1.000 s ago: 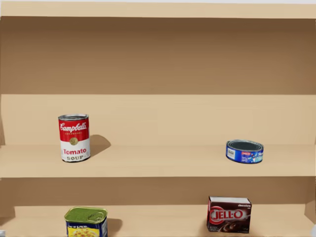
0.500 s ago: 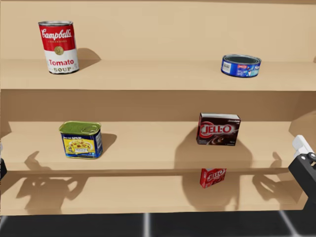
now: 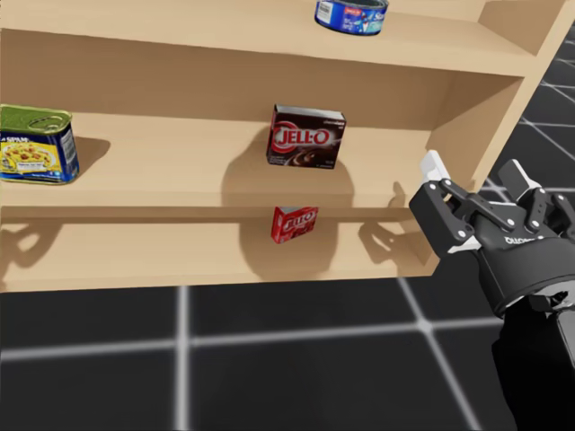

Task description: Look through the shelves, find the gelatin box, and take it.

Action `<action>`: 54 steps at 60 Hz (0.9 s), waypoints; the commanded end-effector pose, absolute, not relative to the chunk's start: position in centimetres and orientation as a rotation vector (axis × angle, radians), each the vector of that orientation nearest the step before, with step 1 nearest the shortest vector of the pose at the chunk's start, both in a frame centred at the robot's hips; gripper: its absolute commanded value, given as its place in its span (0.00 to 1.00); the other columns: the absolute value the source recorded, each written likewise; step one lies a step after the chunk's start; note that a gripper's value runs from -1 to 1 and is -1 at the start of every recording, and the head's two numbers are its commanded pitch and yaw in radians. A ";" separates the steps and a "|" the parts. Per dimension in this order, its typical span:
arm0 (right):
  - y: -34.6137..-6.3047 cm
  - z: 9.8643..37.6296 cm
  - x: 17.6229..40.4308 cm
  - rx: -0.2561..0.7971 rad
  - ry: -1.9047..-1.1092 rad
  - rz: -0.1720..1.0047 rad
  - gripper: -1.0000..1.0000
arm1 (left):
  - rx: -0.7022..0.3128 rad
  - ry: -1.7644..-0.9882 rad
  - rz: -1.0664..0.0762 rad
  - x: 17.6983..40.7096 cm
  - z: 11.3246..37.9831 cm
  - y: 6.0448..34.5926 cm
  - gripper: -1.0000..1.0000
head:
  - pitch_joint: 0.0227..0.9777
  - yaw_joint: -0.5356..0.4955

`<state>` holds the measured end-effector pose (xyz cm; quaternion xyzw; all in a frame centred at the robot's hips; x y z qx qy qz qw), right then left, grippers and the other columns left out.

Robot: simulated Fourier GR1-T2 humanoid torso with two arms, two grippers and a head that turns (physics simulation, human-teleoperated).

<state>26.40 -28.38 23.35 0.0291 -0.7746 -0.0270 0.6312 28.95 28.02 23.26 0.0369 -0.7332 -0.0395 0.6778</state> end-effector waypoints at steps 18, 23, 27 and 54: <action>-25.5 22.2 25.8 0.119 -1.644 0.043 0.00 | 0.098 -1.632 -0.092 29.0 22.9 27.5 0.00 | 0.72 0.28; -24.6 21.5 25.5 0.147 -1.606 0.081 0.00 | 0.099 -1.629 -0.098 28.9 22.8 27.3 0.00 | 0.72 0.29; -24.1 20.9 25.3 0.157 -1.582 0.109 0.00 | 0.102 -1.627 -0.100 29.0 22.7 27.3 0.00 | 0.72 0.29; -22.4 16.4 27.8 0.168 -1.463 0.207 0.00 | 0.106 -1.620 -0.107 29.0 22.4 27.2 0.00 | 0.71 0.28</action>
